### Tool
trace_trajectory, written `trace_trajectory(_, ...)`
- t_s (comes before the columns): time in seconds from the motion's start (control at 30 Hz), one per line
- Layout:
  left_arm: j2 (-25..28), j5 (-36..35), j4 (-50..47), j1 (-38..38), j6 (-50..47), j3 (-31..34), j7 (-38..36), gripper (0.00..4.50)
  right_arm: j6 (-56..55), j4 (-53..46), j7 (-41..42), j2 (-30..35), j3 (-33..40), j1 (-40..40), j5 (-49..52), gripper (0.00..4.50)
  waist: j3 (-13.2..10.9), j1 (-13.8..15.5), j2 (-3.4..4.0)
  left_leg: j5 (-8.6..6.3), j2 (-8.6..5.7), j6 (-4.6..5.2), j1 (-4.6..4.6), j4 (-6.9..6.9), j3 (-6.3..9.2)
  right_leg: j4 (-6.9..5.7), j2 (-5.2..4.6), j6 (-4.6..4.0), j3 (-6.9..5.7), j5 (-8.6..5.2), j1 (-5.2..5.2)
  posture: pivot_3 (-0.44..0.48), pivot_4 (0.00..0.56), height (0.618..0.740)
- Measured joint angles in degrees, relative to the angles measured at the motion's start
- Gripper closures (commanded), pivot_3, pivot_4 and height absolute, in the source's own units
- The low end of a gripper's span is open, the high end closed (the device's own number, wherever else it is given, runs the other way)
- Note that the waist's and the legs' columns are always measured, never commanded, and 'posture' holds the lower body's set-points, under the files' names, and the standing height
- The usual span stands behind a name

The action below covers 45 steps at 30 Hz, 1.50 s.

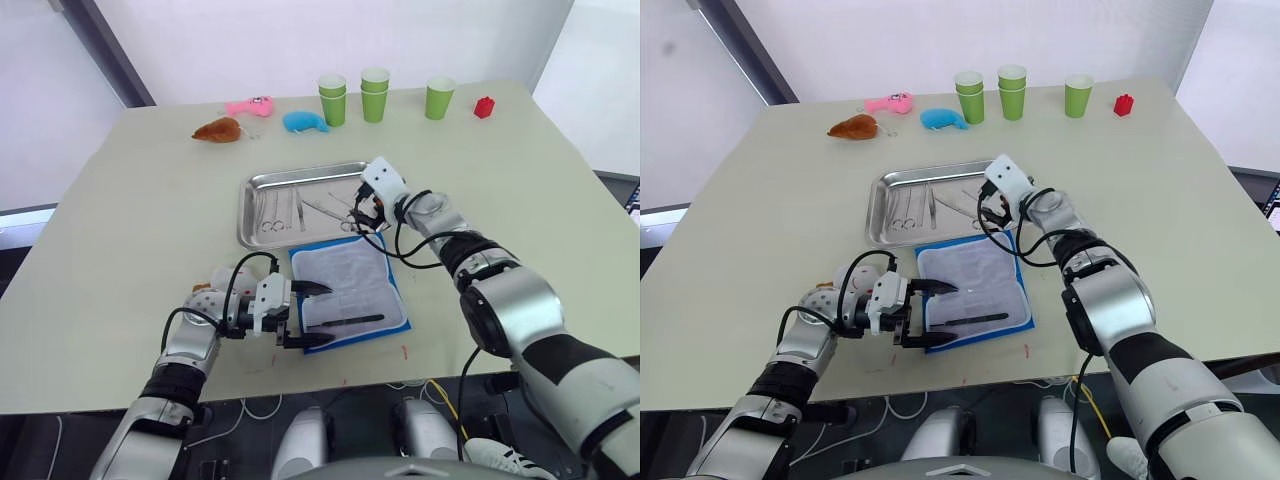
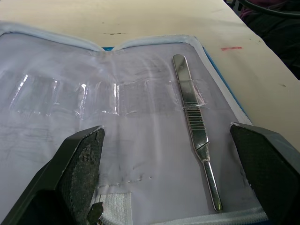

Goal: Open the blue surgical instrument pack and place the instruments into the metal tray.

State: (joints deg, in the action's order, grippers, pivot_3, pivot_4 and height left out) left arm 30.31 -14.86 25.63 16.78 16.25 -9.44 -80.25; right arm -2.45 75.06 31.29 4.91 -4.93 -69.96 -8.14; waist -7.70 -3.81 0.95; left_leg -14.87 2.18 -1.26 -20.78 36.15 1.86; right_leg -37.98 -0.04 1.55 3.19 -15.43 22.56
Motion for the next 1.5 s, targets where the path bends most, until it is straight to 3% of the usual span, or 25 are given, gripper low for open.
trace_trajectory(0.17,0.0,0.0,0.0,0.0,0.0,0.0,0.0,0.0,-4.3,-7.4,10.6,1.3,3.4,2.1,5.4,0.02,0.0,0.0,-0.01,0.0,0.0,0.0,0.0,0.0,0.02,0.0,0.0,0.05,-0.01,0.03,-0.02,0.0,0.15,0.74)
trace_trajectory(0.33,0.0,-0.1,-0.3,-0.1,-0.1,0.0,0.1,0.0,-0.6,-23.5,22.2,3.2,3.5,11.3,11.2,0.02,0.0,0.1,-0.03,0.0,0.01,0.0,-0.04,0.0,0.03,0.01,0.0,0.07,-0.02,0.04,-0.02,0.0,0.15,0.74)
trace_trajectory(0.6,-0.1,-0.1,-0.3,-0.1,-0.2,-0.1,0.3,0.0,14.4,-59.7,34.1,17.1,1.5,32.9,19.1,0.02,0.0,0.4,0.0,0.0,0.0,-0.01,-0.05,-0.02,0.02,0.04,0.01,0.07,-0.03,0.02,0.01,0.0,0.15,0.74)
trace_trajectory(0.77,-0.1,-0.1,-0.1,0.0,-0.2,-0.2,0.3,0.0,16.9,-71.0,39.5,26.2,2.0,41.0,24.0,0.02,-0.2,0.4,-0.32,-0.01,0.01,-0.01,-0.03,-0.01,0.01,0.09,0.01,-0.09,-0.03,-0.08,0.0,0.0,0.15,0.74)
trace_trajectory(1.0,0.0,-0.1,0.1,0.1,-0.2,-0.1,0.0,0.0,17.6,-77.1,48.7,36.1,7.9,47.5,33.5,0.02,-0.3,0.4,-0.43,-0.01,0.01,-0.02,0.0,-0.01,-0.01,0.11,0.01,-0.11,-0.02,-0.09,0.0,0.0,0.15,0.74)
trace_trajectory(1.33,-0.1,-0.1,1.8,1.2,0.7,-0.2,-1.1,0.0,24.4,-81.1,60.7,50.4,15.4,48.9,48.3,0.02,-0.4,0.5,-0.45,-0.02,0.01,-0.03,0.04,-0.04,0.06,0.16,0.0,-0.13,-0.08,-0.11,0.01,0.0,0.15,0.74)
trace_trajectory(1.5,-0.4,-0.1,2.6,1.6,1.1,-0.2,-1.4,0.0,25.1,-81.4,60.8,51.2,14.9,48.5,49.0,0.02,-0.4,0.6,-0.44,-0.02,0.01,-0.04,0.07,-0.04,0.09,0.18,-0.01,-0.14,-0.1,-0.11,0.02,0.0,0.15,0.74)
